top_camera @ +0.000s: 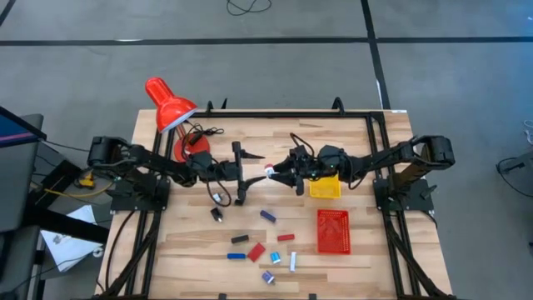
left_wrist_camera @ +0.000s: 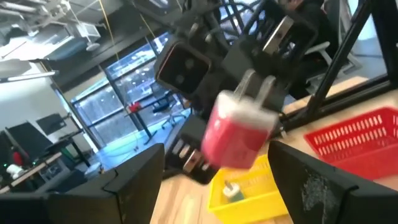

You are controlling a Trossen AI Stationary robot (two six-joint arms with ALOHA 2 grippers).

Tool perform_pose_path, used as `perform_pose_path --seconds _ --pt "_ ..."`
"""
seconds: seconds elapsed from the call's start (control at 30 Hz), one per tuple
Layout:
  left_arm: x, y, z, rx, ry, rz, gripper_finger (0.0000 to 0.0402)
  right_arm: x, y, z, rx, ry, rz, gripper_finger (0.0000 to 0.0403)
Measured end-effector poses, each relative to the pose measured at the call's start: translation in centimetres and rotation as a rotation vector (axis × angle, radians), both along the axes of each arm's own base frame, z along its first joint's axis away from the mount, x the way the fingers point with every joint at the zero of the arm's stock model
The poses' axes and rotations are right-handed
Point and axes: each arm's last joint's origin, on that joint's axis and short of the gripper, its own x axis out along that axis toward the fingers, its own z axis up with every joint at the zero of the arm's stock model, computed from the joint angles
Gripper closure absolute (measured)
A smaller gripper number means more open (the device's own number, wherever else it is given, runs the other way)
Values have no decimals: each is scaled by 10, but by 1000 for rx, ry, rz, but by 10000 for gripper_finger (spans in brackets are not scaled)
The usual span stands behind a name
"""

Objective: Pick & Place Office items
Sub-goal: Put pink charger adapter into the yellow bin

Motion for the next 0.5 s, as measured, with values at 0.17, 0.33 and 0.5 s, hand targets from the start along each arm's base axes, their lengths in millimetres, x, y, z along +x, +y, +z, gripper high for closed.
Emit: perform_pose_path --seconds 0.17,0.33,0.5 --pt "1 0 2 0 -6 0 121 0 -2 0 38 -1 -41 244" --pt "1 1 2 0 -7 5 121 0 -3 2 82 -20 -76 233" --pt "1 5 4 0 -25 24 127 0 -1 3 93 -26 -105 236"
